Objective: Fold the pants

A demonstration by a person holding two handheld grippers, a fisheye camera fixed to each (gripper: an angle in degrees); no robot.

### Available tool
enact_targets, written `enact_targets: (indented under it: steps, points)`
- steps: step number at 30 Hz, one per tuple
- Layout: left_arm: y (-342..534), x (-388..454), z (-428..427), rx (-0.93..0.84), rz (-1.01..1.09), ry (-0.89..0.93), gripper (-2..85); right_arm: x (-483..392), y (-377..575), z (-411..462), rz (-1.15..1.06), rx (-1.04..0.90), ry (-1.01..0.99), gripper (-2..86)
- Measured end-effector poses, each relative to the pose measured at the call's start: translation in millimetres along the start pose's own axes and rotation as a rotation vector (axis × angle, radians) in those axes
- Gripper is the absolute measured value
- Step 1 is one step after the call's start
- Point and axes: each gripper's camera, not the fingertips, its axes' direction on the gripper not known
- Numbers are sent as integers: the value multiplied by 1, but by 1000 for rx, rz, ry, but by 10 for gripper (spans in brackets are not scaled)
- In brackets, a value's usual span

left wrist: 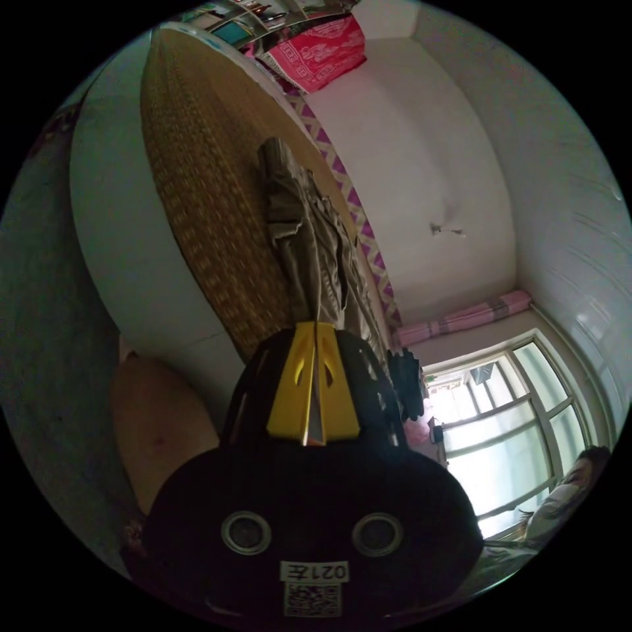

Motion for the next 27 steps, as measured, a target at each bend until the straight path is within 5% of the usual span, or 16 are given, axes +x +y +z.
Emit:
enact_targets:
  steps: [27]
  points:
    - [16, -18, -47, -115, -201, 72, -9, -24, -45, 0, -45, -41, -114, -6]
